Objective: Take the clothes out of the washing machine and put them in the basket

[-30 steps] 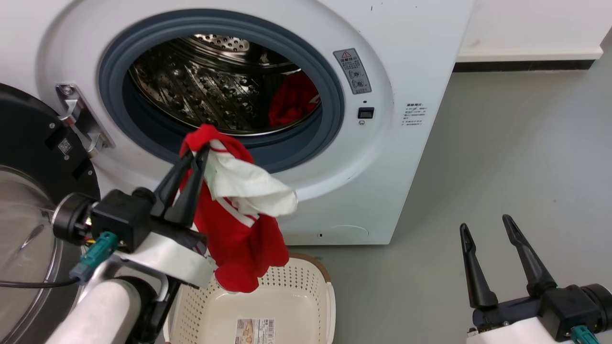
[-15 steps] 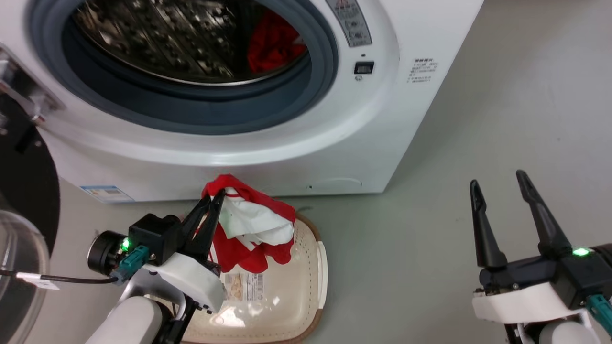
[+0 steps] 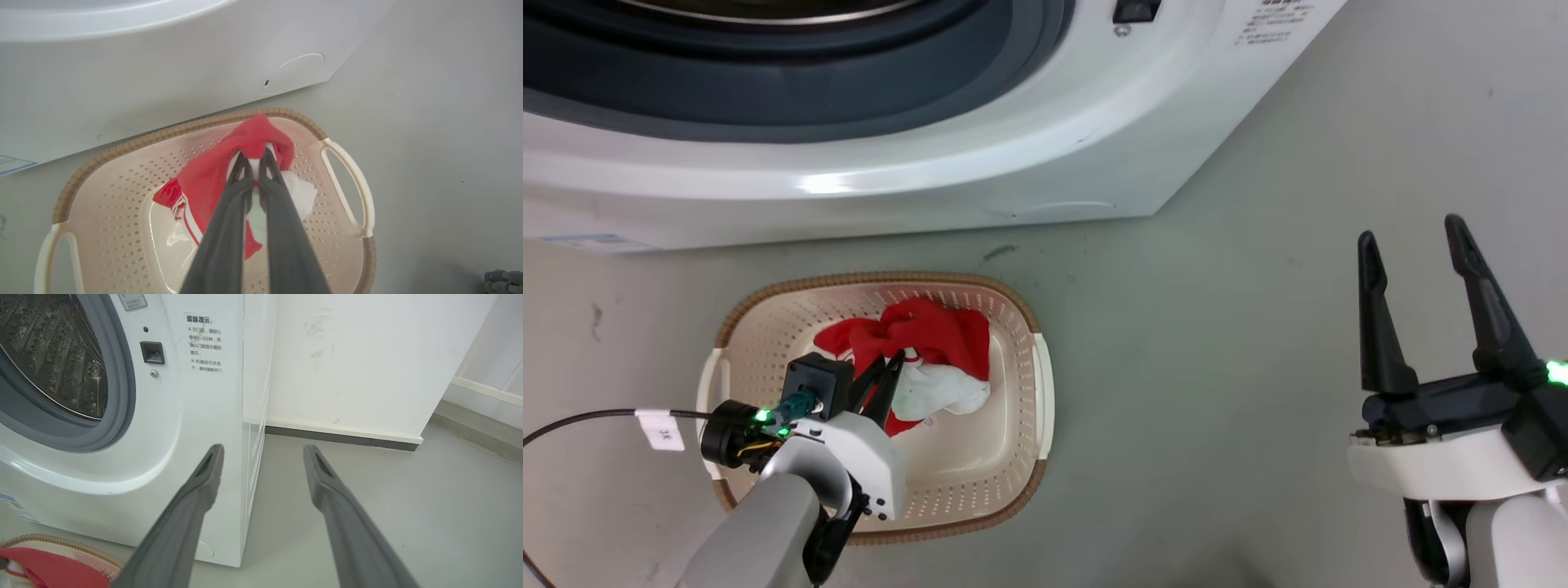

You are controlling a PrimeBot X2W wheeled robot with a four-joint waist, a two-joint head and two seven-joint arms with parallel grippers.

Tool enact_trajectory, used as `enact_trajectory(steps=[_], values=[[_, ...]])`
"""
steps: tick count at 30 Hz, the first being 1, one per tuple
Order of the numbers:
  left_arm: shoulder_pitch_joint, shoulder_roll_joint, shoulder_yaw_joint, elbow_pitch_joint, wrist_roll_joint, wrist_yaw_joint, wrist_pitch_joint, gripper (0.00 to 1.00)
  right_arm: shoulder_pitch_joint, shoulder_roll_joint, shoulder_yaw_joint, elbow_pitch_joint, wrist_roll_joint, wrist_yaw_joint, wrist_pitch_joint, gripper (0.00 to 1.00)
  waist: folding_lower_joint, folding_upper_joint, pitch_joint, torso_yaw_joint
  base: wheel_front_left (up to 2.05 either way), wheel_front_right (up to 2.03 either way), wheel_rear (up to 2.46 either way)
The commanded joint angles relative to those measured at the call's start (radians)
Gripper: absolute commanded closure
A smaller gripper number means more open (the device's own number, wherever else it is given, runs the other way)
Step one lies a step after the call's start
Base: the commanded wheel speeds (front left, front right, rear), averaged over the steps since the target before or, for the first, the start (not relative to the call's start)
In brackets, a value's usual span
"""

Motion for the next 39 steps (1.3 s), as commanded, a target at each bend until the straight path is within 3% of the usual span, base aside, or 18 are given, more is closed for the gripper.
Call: enact_trajectory(steps=[1,14,20,26,27,28,29,39], values=[[-0.025,-0.01,0.0,0.025,-0.001,-0.007,-0.008,1.0,-0.02,-0.001,-0.002,-0.006,0.004,-0.001,-0.002,0.0,-0.0002,0.0,0.046,-0.018,0.0,0.0,0.0],[-0.263,-0.111,-0.076,0.526,0.034,-0.076,0.007,1.0,-0.085,-0.001,-0.017,-0.023,0.015,-0.001,-0.002,0.0,-0.0002,0.0,0.195,-0.047,0.0,0.0,0.0],[-0.332,-0.143,-0.116,0.682,0.058,-0.067,0.075,1.0,-0.1,-0.001,-0.02,-0.025,0.022,-0.001,-0.002,0.0,-0.0002,0.0,0.229,-0.053,0.0,0.0,0.0],[-0.364,-0.153,-0.142,0.729,0.07,-0.049,0.155,1.0,-0.114,-0.001,-0.006,-0.017,0.025,-0.001,-0.002,0.0,-0.0002,0.0,0.238,-0.06,0.0,0.0,0.0],[-0.363,-0.152,-0.143,0.733,0.067,-0.052,0.172,0.95,-0.115,-0.001,-0.004,-0.014,0.027,-0.001,-0.002,0.0,-0.0002,0.0,0.234,-0.061,0.0,0.0,0.0],[-0.36,-0.152,-0.143,0.735,0.063,-0.055,0.179,0.1,-0.113,-0.001,-0.003,-0.012,0.028,-0.001,-0.002,0.0,-0.0002,0.0,0.227,-0.062,0.0,0.0,0.0],[-0.358,-0.154,-0.139,0.735,0.058,-0.056,0.179,0.0,-0.11,-0.001,-0.002,-0.01,0.03,-0.001,-0.002,0.0,-0.0002,0.0,0.219,-0.062,0.0,0.0,0.0],[-0.28,-0.191,-0.138,0.742,0.024,-0.079,0.105,0.0,-0.05,-0.001,0.012,0.019,0.016,-0.001,-0.002,0.0,-0.0002,0.0,0.063,-0.026,0.0,0.0,0.0]])
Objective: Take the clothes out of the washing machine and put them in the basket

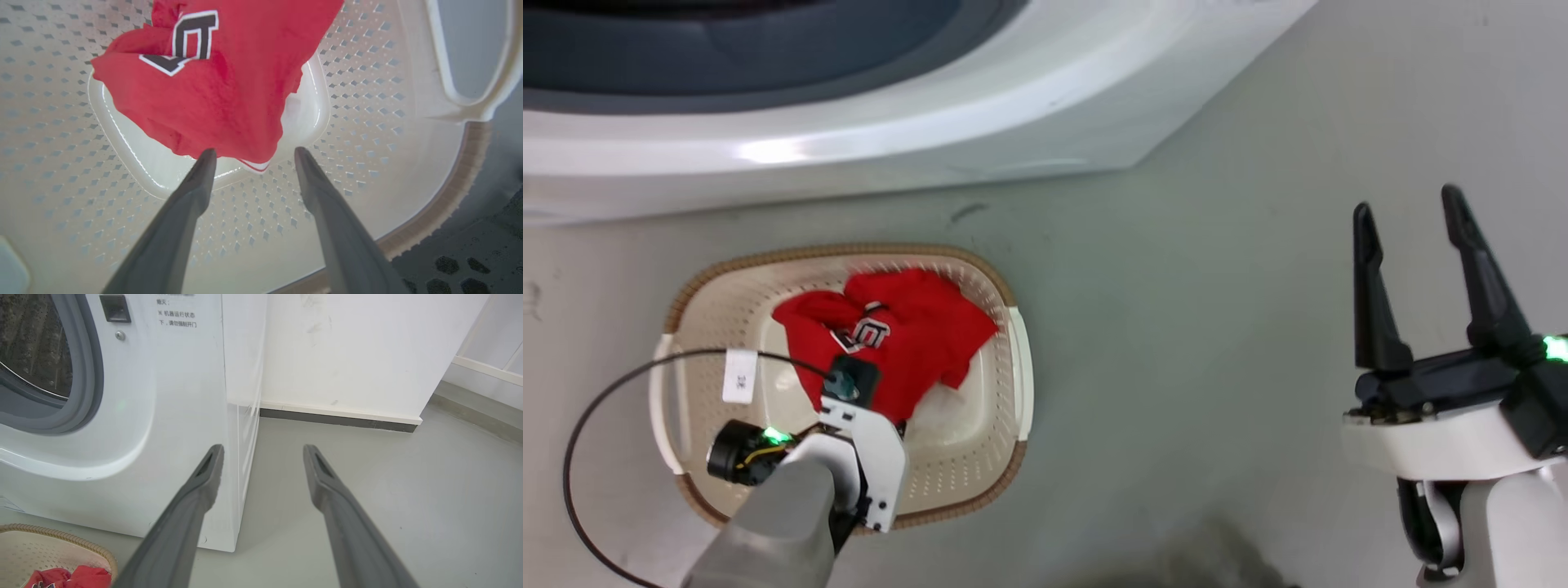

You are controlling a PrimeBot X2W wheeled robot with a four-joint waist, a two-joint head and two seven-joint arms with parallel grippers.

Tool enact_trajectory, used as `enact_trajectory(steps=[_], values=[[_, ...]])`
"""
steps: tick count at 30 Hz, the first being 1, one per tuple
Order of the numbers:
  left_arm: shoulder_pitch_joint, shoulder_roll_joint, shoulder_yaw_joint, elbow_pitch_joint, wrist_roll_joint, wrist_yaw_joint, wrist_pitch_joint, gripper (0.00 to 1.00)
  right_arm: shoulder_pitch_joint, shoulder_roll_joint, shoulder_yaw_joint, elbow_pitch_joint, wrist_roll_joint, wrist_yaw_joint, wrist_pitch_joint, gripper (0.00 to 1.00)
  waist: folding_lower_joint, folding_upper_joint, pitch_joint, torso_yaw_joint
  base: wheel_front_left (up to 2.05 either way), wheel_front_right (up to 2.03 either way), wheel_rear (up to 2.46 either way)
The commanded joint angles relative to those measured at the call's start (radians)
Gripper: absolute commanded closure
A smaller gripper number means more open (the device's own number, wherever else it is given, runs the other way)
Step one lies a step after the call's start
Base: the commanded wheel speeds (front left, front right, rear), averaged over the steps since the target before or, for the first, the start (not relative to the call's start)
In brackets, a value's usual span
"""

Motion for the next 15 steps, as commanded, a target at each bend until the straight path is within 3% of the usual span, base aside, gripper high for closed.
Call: enact_trajectory(steps=[1,15], values=[[0.021,-0.006,0.002,0.001,-0.009,-0.003,-0.023,0.0,0.015,-0.001,0.003,0.004,-0.006,-0.001,-0.002,0.0,-0.0001,0.0,-0.061,0.023,0.0,0.0,0.0],[0.13,-0.022,0.039,-0.06,-0.048,0.01,-0.205,0.0,0.131,-0.001,0.018,0.041,-0.027,-0.001,-0.002,0.0,-0.0001,0.0,-0.294,0.075,0.0,0.0,0.0]])
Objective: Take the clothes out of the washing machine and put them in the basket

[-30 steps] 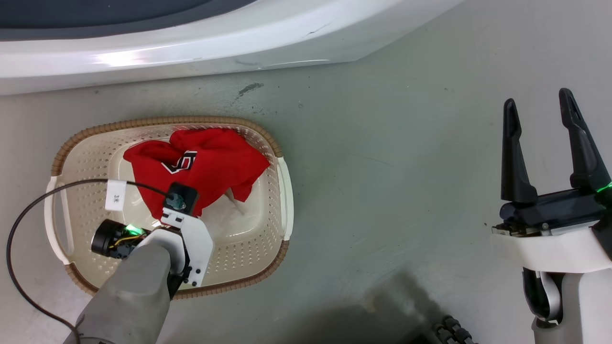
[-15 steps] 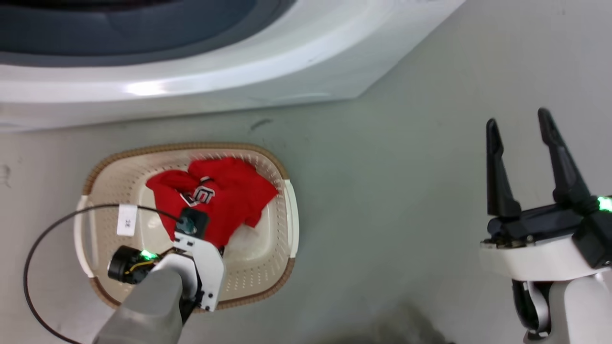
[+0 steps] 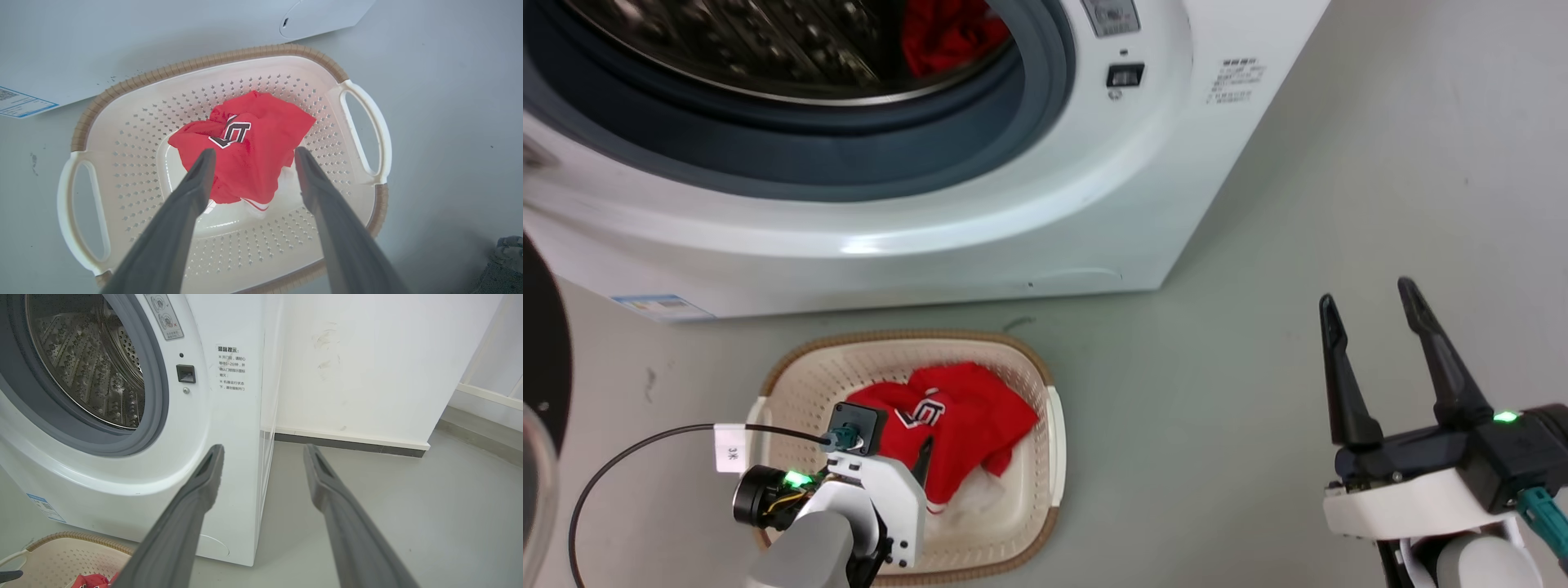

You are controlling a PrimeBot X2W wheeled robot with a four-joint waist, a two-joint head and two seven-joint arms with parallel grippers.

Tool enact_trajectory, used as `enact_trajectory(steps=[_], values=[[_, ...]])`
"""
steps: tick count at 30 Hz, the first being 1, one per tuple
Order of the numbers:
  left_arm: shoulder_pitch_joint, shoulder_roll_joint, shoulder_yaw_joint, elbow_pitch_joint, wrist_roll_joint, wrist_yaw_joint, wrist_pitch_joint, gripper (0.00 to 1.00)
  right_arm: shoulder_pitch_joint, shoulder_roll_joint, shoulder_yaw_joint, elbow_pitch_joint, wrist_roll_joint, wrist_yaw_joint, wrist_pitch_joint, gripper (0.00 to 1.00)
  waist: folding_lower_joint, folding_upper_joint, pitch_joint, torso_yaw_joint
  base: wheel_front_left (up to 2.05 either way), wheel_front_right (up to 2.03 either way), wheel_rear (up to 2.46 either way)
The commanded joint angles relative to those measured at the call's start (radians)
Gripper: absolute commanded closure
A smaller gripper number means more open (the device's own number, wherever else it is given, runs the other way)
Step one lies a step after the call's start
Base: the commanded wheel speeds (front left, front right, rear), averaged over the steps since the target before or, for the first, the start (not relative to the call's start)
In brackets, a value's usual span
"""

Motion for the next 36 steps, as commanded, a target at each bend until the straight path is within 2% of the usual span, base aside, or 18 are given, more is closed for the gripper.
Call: enact_trajectory(steps=[1,10,17,18,19,22,27,36], values=[[0.013,0.002,0.006,-0.009,-0.004,0.005,-0.005,0.0,0.009,-0.001,0.0,0.001,-0.005,-0.001,-0.002,0.0,0.0002,-0.0001,-0.039,0.016,0.0,0.0,0.0],[0.136,0.078,0.132,-0.377,0.052,0.1,-0.005,0.0,0.059,-0.001,0.006,0.007,-0.005,-0.001,-0.002,0.0,0.0002,-0.0001,-0.119,0.022,0.0,0.0,0.0],[0.197,0.114,0.248,-0.631,0.112,0.149,-0.005,0.0,0.074,-0.001,0.01,0.008,-0.003,-0.001,-0.002,0.0,0.0002,-0.0001,-0.138,0.018,0.0,0.0,0.0],[0.183,0.117,0.296,-0.707,0.126,0.159,-0.005,0.0,0.065,-0.001,0.011,0.003,0.004,-0.001,-0.002,0.0,0.0002,-0.0001,-0.13,0.013,0.0,0.0,0.0],[0.169,0.117,0.31,-0.723,0.131,0.16,-0.006,0.0,0.058,-0.001,0.013,0.001,0.004,-0.001,-0.002,0.0,0.0002,-0.0001,-0.125,0.009,0.0,0.0,0.0],[0.123,0.114,0.335,-0.747,0.14,0.155,-0.006,0.0,0.038,-0.001,0.02,-0.003,0.008,-0.001,-0.002,0.0,0.0002,-0.0001,-0.103,-0.003,0.0,0.0,0.0],[-0.018,0.126,0.334,-0.699,0.154,0.133,0.007,0.0,0.013,-0.001,0.021,-0.006,0.015,-0.001,-0.002,0.0,0.0002,-0.0001,-0.055,-0.03,0.0,0.0,0.0],[-0.331,0.16,0.321,-0.546,0.171,0.086,0.128,0.0,-0.049,-0.001,0.022,-0.017,0.032,-0.001,-0.002,0.0,0.0002,-0.0001,0.073,-0.093,0.0,0.0,0.0]])
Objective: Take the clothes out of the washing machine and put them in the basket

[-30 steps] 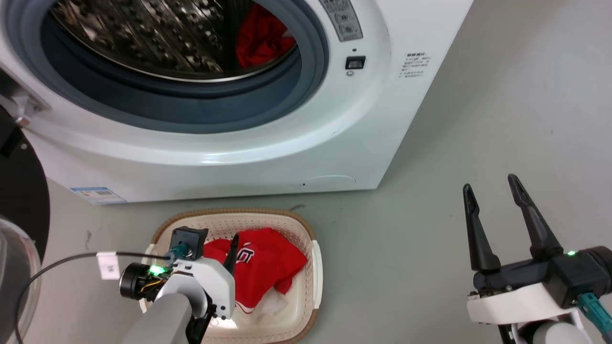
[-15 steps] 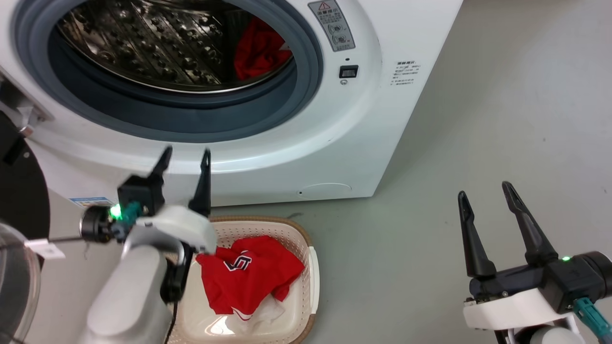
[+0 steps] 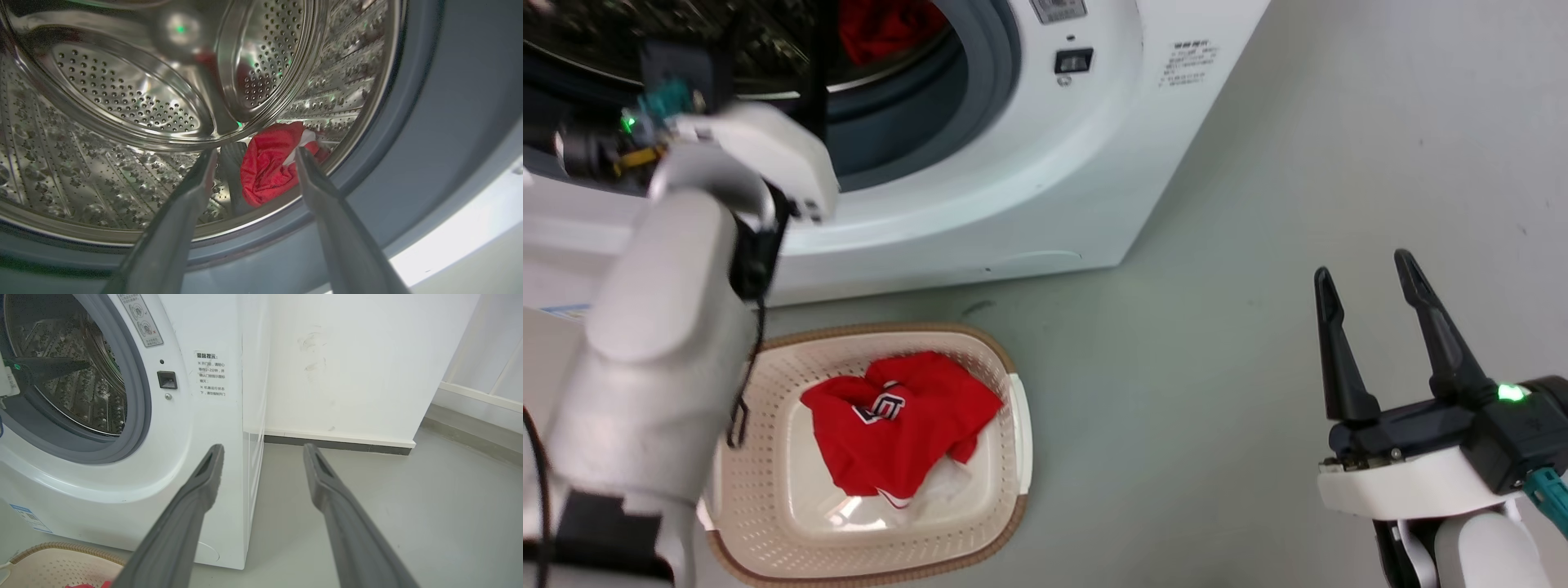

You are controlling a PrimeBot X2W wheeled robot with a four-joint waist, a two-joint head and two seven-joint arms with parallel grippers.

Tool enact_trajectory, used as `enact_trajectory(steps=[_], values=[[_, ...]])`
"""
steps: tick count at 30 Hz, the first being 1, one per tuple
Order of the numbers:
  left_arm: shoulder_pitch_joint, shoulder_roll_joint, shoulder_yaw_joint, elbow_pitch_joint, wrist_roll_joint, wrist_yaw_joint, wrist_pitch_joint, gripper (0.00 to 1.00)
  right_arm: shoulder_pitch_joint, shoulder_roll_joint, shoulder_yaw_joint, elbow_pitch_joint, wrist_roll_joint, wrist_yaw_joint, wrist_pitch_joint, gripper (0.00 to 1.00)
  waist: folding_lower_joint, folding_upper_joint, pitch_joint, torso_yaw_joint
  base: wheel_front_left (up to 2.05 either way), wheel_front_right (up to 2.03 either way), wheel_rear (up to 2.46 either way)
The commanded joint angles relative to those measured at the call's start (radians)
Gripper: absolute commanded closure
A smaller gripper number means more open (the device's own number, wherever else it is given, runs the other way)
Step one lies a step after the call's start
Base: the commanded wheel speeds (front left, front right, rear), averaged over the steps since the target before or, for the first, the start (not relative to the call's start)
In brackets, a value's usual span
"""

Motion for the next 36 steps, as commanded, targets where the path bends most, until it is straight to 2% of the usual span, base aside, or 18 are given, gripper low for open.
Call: enact_trajectory(steps=[1,6,12,16,25,31,36], values=[[-0.039,0.005,0.0,0.017,0.003,-0.008,0.009,0.0,-0.019,0.0,0.002,-0.005,0.007,-0.001,-0.002,0.0,0.0,0.0,0.048,-0.03,0.0,0.0,0.0],[-0.211,0.016,-0.019,0.114,0.008,-0.049,0.102,0.0,-0.057,0.0,0.001,-0.014,0.023,-0.001,-0.002,0.0,0.0,0.0,0.127,-0.062,0.0,0.0,0.0],[-0.399,0.036,-0.056,0.241,0.006,-0.096,0.261,0.0,-0.097,0.0,0.003,-0.026,0.045,-0.001,-0.002,0.0,0.0,0.0,0.214,-0.1,0.0,0.0,0.0],[-0.501,0.057,-0.072,0.312,-0.007,-0.111,0.359,0.0,-0.117,0.0,0.013,-0.032,0.063,-0.001,-0.002,0.0,0.0,0.0,0.263,-0.129,0.0,0.0,0.0],[-0.654,0.078,-0.121,0.419,-0.045,-0.12,0.57,0.0,-0.148,0.0,0.024,-0.042,0.096,-0.001,-0.002,0.0,0.0,0.0,0.344,-0.171,0.0,0.0,0.0],[-0.694,0.095,-0.163,0.454,-0.049,-0.12,0.654,0.0,-0.16,0.0,0.022,-0.044,0.113,-0.001,-0.002,0.0,0.0,0.0,0.375,-0.188,0.0,0.0,0.0],[-0.707,0.107,-0.202,0.454,-0.048,-0.121,0.671,0.0,-0.167,0.0,0.018,-0.043,0.124,-0.001,-0.002,0.0,0.0,0.0,0.388,-0.194,0.0,0.0,0.0]])
